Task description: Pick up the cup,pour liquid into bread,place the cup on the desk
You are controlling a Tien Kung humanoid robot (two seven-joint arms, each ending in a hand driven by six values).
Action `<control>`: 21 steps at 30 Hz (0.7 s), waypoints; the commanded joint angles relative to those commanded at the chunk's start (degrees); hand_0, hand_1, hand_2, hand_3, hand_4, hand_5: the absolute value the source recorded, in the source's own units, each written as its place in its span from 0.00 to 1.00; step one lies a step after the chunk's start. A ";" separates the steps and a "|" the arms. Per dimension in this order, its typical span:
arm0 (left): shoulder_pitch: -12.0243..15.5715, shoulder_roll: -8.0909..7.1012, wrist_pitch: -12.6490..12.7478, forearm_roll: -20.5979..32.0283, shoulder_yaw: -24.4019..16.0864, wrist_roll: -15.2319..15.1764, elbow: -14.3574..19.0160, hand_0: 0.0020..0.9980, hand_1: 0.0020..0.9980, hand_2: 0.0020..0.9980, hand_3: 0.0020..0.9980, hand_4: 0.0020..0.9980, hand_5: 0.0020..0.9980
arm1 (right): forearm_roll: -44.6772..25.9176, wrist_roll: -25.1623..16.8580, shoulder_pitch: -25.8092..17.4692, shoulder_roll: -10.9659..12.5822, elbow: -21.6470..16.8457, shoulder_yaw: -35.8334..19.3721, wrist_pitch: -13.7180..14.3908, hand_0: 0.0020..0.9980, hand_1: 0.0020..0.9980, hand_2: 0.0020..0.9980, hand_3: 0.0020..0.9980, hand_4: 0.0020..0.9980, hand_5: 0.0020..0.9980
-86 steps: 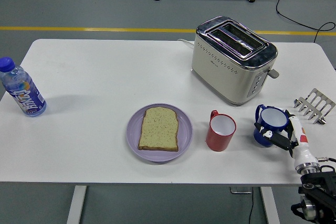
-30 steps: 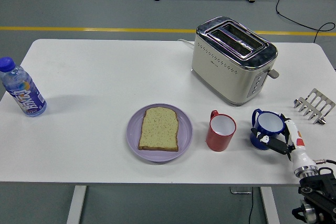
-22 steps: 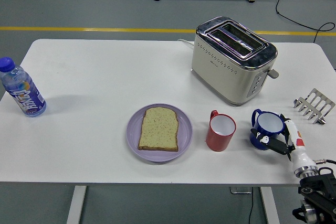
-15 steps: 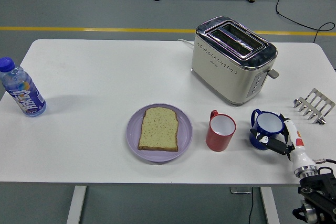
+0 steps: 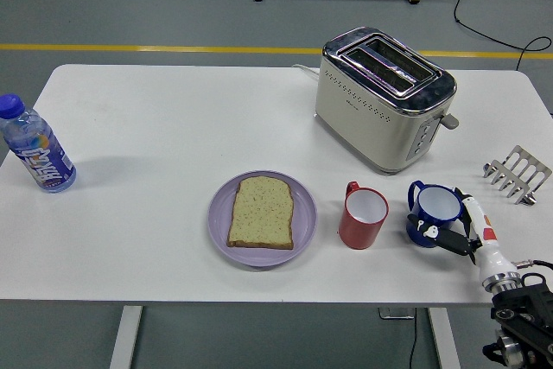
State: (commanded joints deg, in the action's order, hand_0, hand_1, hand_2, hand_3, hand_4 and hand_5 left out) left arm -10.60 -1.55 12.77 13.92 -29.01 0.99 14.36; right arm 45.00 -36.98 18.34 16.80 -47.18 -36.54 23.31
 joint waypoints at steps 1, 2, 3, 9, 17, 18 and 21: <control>0.00 0.00 -0.01 0.02 0.01 -0.01 0.00 0.69 0.76 0.77 0.61 0.40 1.00 | -0.04 0.00 -0.01 -0.01 0.01 -0.03 0.04 0.77 0.64 0.74 0.70 0.71 0.00; -0.01 0.01 0.00 0.03 0.00 0.00 0.00 0.69 0.76 0.77 0.61 0.40 1.00 | -0.12 0.00 -0.02 -0.02 0.07 -0.09 0.08 0.79 0.65 0.75 0.71 0.71 0.00; -0.03 0.02 0.00 0.02 -0.01 0.00 0.00 0.69 0.76 0.77 0.61 0.40 1.00 | -0.16 0.00 -0.03 -0.03 0.10 -0.13 0.10 0.79 0.65 0.75 0.71 0.71 0.00; -0.10 -0.03 -0.03 0.16 0.13 -0.03 0.00 0.69 0.76 0.77 0.61 0.40 1.00 | -0.04 0.00 -0.04 -0.11 0.26 -0.29 0.25 0.79 0.65 0.75 0.71 0.72 0.00; -0.16 -0.05 -0.04 0.38 0.27 -0.10 0.00 0.69 0.76 0.77 0.61 0.40 1.00 | -0.23 0.00 -0.22 -0.25 0.83 -0.65 0.72 0.79 0.65 0.75 0.71 0.73 0.00; -0.16 -0.05 -0.05 0.41 0.28 -0.11 -0.01 0.69 0.76 0.77 0.61 0.40 1.00 | -0.24 0.00 -0.25 -0.26 0.86 -0.70 0.77 0.79 0.65 0.75 0.71 0.73 0.00; -0.16 -0.04 -0.06 0.43 0.29 -0.11 -0.01 0.69 0.76 0.77 0.61 0.40 1.00 | -0.24 0.00 -0.41 -0.26 0.93 -0.99 0.88 0.79 0.65 0.75 0.71 0.73 0.00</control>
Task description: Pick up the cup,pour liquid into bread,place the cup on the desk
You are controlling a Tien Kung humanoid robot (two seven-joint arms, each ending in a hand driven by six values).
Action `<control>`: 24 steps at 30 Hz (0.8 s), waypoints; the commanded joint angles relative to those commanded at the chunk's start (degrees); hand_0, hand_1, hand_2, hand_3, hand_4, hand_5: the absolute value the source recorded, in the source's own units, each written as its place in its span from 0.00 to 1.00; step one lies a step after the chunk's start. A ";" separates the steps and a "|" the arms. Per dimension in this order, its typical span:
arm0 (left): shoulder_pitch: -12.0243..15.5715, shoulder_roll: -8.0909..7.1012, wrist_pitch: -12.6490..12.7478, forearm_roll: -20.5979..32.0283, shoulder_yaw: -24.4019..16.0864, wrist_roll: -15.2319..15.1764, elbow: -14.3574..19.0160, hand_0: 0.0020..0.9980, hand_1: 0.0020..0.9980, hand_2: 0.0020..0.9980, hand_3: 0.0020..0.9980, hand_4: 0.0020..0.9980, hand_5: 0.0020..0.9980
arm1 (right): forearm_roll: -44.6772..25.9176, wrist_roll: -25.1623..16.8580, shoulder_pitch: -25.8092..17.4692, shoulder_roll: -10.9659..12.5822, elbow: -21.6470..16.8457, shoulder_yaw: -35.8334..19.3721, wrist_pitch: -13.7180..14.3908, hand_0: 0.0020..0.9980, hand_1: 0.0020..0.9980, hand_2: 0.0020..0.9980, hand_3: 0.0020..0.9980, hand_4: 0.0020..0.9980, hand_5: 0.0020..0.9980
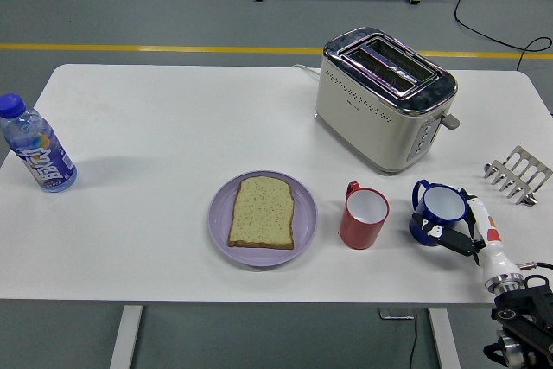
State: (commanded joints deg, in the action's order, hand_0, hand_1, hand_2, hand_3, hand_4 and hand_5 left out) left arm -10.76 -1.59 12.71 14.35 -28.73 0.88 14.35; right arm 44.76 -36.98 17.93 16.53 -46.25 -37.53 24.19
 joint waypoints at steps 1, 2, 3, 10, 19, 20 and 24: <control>0.00 0.00 -0.01 0.00 0.01 0.00 -0.01 0.69 0.76 0.77 0.61 0.40 1.00 | 0.04 0.00 -0.12 0.00 0.01 -0.23 0.08 0.79 0.65 0.75 0.71 0.73 0.00; 0.00 0.01 -0.02 0.00 0.01 0.00 -0.01 0.69 0.76 0.77 0.61 0.40 1.00 | 0.06 0.00 -0.17 0.00 0.01 -0.32 0.11 0.79 0.65 0.75 0.71 0.73 0.00; 0.00 0.02 -0.02 -0.01 -0.02 0.00 -0.02 0.69 0.76 0.77 0.61 0.40 1.00 | 0.04 0.00 -0.28 -0.02 0.03 -0.57 0.27 0.79 0.65 0.75 0.71 0.73 0.00; 0.02 0.08 0.01 -0.19 -0.17 0.06 -0.03 0.69 0.76 0.77 0.61 0.40 1.00 | -0.33 0.00 -0.51 -0.02 0.14 -0.93 0.72 0.79 0.64 0.74 0.71 0.74 0.00; 0.02 0.13 0.13 -0.75 -0.53 0.23 -0.01 0.69 0.76 0.77 0.61 0.40 1.00 | -0.46 0.00 -0.51 -0.13 0.89 -0.80 0.69 0.79 0.64 0.74 0.71 0.74 0.00; 0.02 0.14 0.15 -0.78 -0.56 0.24 -0.01 0.69 0.76 0.77 0.61 0.40 1.00 | -0.48 0.00 -0.52 -0.13 0.95 -0.78 0.70 0.79 0.64 0.74 0.71 0.74 0.00; 0.05 0.16 0.20 -1.19 -0.83 0.36 0.00 0.69 0.76 0.77 0.61 0.40 1.00 | -0.50 0.00 -0.57 -0.15 1.08 -0.87 0.74 0.79 0.64 0.74 0.71 0.74 0.00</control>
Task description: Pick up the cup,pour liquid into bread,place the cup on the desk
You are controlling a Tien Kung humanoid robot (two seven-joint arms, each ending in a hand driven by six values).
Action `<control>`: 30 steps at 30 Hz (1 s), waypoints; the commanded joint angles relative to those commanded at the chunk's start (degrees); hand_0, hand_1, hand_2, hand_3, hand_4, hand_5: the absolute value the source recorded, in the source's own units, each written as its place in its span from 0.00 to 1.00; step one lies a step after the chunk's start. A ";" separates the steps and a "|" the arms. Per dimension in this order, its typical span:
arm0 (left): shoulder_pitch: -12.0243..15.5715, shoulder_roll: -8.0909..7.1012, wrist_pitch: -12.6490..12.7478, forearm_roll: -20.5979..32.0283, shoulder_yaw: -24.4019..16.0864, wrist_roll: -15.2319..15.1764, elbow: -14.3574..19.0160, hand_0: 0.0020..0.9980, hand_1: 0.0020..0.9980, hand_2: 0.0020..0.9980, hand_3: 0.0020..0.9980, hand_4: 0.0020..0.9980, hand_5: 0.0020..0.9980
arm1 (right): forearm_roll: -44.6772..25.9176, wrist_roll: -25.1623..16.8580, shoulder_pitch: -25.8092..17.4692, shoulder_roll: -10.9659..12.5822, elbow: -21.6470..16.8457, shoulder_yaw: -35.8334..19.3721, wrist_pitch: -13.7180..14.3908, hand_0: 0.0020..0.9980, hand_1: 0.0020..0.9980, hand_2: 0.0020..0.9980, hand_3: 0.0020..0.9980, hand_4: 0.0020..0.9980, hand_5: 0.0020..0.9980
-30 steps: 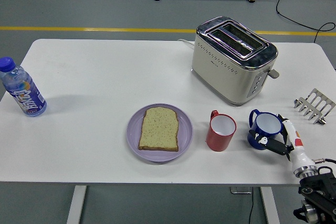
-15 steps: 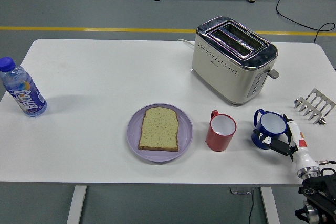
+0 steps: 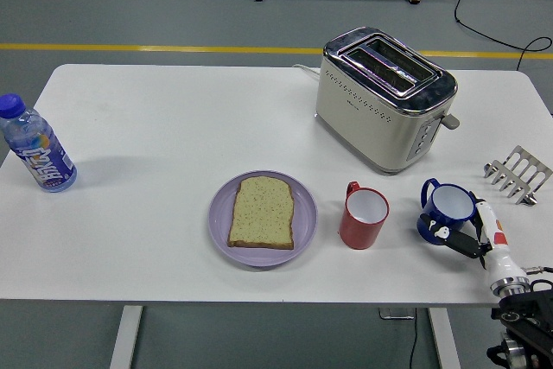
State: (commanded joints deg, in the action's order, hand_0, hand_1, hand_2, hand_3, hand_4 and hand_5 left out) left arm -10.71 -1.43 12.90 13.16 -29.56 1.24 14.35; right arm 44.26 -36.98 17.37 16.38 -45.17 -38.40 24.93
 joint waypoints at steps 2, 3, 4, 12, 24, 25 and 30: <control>0.02 0.01 0.03 -0.28 -0.17 0.08 0.00 0.69 0.76 0.77 0.61 0.40 1.00 | 0.25 0.00 -0.04 -0.02 0.04 -0.08 -0.03 0.79 0.64 0.74 0.71 0.74 0.00; 0.03 0.02 0.04 -0.37 -0.23 0.10 0.00 0.69 0.76 0.77 0.61 0.40 1.00 | 0.32 0.00 -0.06 -0.03 0.07 -0.12 -0.03 0.79 0.64 0.74 0.71 0.74 0.00; 0.04 0.02 0.05 -0.44 -0.28 0.12 0.00 0.69 0.76 0.77 0.61 0.40 1.00 | 0.44 0.00 -0.08 -0.04 0.09 -0.19 -0.02 0.79 0.64 0.74 0.71 0.74 0.00; 0.14 0.08 0.04 -0.88 -0.58 0.22 -0.02 0.69 0.76 0.77 0.61 0.40 1.00 | 2.15 0.00 -0.17 -0.12 0.12 -0.60 -0.37 0.85 0.69 0.83 0.84 0.78 0.00; 0.09 0.01 -0.15 0.00 0.02 -0.02 -0.04 0.69 0.76 0.77 0.61 0.40 1.00 | 4.03 0.80 -0.10 -0.28 0.33 -1.29 -1.50 0.92 0.76 0.91 0.93 0.85 0.00; 0.09 0.00 -0.17 0.11 0.10 -0.06 -0.04 0.69 0.76 0.77 0.61 0.40 1.00 | 4.20 0.96 -0.13 -0.30 0.35 -1.47 -1.74 0.92 0.76 0.91 0.93 0.85 0.00; 0.06 -0.04 -0.19 0.24 0.20 -0.10 -0.04 0.69 0.76 0.77 0.61 0.40 1.00 | 4.94 1.49 -0.19 -0.36 0.42 -1.83 -2.26 0.96 0.80 0.93 0.96 0.89 0.01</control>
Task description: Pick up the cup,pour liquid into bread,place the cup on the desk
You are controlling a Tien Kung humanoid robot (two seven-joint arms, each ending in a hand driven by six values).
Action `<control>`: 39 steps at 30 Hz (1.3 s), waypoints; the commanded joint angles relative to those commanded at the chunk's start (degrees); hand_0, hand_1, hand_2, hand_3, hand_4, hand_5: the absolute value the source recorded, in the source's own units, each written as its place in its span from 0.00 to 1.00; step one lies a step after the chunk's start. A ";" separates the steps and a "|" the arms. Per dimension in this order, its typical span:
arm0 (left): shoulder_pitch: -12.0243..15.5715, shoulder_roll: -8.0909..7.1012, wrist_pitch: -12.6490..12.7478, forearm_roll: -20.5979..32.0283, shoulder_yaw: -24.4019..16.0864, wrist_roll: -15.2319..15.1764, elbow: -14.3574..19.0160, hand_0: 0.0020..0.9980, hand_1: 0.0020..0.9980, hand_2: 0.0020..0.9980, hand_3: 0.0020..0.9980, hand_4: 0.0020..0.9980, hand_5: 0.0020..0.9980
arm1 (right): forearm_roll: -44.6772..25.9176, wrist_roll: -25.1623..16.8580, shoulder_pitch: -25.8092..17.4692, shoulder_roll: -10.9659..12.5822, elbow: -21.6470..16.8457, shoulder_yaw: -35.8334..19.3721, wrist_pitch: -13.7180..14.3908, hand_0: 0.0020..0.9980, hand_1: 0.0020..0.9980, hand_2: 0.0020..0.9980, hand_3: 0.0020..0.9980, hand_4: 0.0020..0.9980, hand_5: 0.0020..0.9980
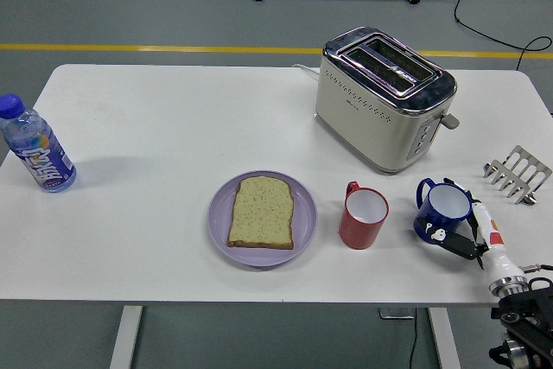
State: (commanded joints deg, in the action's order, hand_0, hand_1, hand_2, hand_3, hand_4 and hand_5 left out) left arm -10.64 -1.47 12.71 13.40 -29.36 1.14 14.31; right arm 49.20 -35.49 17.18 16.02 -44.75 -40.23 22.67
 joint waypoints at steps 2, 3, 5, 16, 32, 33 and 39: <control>-0.01 0.00 -0.02 0.16 0.08 -0.06 0.00 0.69 0.76 0.77 0.61 0.40 1.00 | 0.19 0.21 -0.03 -0.02 0.01 -0.19 -0.14 0.96 0.80 0.93 0.96 0.89 0.01; -0.01 -0.01 -0.02 0.20 0.11 -0.07 0.00 0.69 0.76 0.77 0.61 0.40 1.00 | 0.24 0.34 -0.09 -0.04 0.00 -0.36 -0.24 0.96 0.80 0.93 0.96 0.89 0.01; -0.02 0.00 -0.02 0.24 0.14 -0.09 0.00 0.69 0.76 0.77 0.61 0.40 1.00 | 0.39 0.51 -0.24 -0.09 -0.02 -0.88 -0.37 0.96 0.80 0.93 0.98 0.92 0.03; -0.08 -0.02 -0.06 0.63 0.40 -0.19 0.02 0.69 0.76 0.77 0.61 0.40 1.00 | 1.91 1.03 -1.51 -0.26 -1.22 -5.19 -1.11 0.96 0.80 0.94 0.98 0.89 0.00; -0.10 0.04 -0.03 0.86 0.53 -0.26 0.03 0.69 0.76 0.77 0.61 0.40 1.00 | 5.17 2.83 -4.91 0.83 -7.32 -11.13 -2.90 0.97 0.81 0.95 0.99 0.91 0.02; -0.10 0.04 -0.03 0.88 0.53 -0.26 0.03 0.69 0.76 0.77 0.61 0.40 1.00 | 5.27 2.87 -5.01 0.88 -7.56 -11.30 -2.90 0.97 0.81 0.95 0.99 0.91 0.02; -0.10 0.15 0.13 0.48 0.21 -0.07 0.02 0.69 0.76 0.77 0.61 0.40 1.00 | 7.06 3.39 -6.80 1.34 -11.41 -14.43 -2.70 0.97 0.81 0.95 0.99 0.92 0.04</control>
State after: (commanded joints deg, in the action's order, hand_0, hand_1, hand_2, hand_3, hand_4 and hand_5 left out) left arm -10.74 -1.32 12.84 13.88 -29.15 1.06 14.33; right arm 56.26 -32.10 10.38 17.37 -56.16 -54.66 19.97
